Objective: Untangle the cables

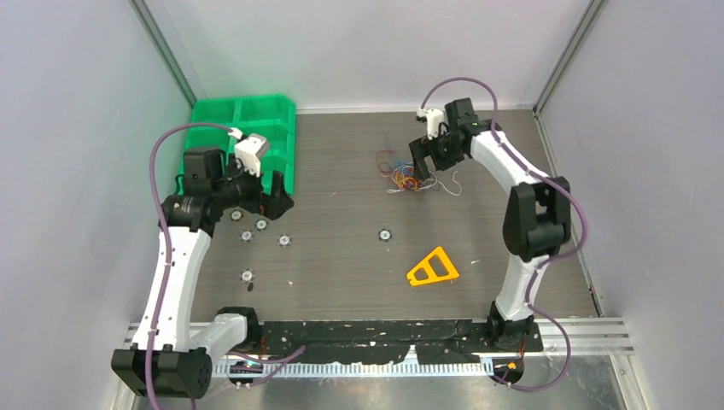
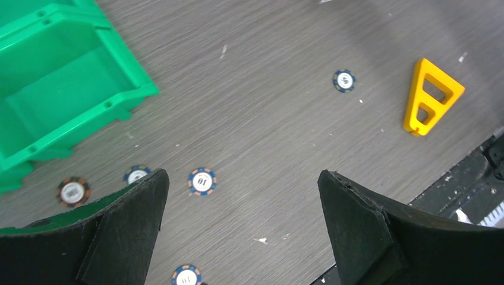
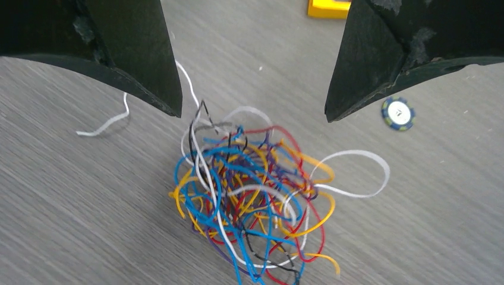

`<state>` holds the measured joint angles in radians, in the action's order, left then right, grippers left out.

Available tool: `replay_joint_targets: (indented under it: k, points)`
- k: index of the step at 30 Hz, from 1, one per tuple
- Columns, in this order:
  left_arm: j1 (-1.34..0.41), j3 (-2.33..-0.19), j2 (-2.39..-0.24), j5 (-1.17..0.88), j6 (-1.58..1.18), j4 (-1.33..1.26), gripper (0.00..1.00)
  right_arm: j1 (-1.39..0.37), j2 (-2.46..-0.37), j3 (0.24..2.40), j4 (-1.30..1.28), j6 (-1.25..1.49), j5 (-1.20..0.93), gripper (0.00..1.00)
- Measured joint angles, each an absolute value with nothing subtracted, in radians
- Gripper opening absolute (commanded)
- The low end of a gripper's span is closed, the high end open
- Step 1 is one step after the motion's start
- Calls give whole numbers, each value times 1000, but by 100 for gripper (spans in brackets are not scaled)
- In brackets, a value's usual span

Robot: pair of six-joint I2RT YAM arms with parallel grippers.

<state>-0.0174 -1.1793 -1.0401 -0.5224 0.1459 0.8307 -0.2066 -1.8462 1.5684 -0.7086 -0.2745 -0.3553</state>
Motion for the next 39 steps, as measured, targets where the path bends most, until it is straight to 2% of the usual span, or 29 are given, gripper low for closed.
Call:
replay_joint_targets:
  k: [1,3,4,5,7,8,9,14,23,29,33,35,36,39]
  points:
    - [-29,-1163,-1037,-535,144,816,99,-216,-1888,1588,-706,-277,-347,98]
    - [-55,-1147,-1034,-544,139,798,99,-230,-1966,1617,-699,-284,-330,83]
    - [-69,-1138,-1034,-544,136,785,99,-236,-2001,1625,-694,-291,-323,70]
    - [-81,-1129,-1035,-545,134,773,99,-239,-2026,1631,-693,-295,-318,64]
    - [-107,-1121,-1041,-545,130,754,99,-247,-2077,1641,-696,-310,-311,39]
    - [-120,-1120,-1047,-547,130,746,99,-249,-2093,1642,-697,-318,-310,21]
    - [-133,-1119,-1055,-549,130,735,99,-250,-2097,1642,-702,-327,-313,9]
    - [-199,-1106,-1109,-590,124,653,99,-255,-2016,1602,-711,-370,-399,5]
    - [-361,-1155,-1251,-677,153,448,99,-342,-1605,1590,-815,-521,-656,7]
    - [-453,-1173,-1322,-704,165,294,99,-395,-1568,1628,-931,-593,-811,12]
    - [-521,-1207,-1377,-727,167,262,38,-421,-1569,1629,-986,-605,-865,13]
    - [-538,-1225,-1401,-739,169,266,4,-424,-1569,1633,-997,-605,-878,15]
    - [-538,-1227,-1406,-749,169,268,0,-422,-1567,1633,-1005,-605,-881,15]
    - [-479,-1213,-1401,-796,164,278,0,-369,-1556,1633,-1015,-607,-889,13]
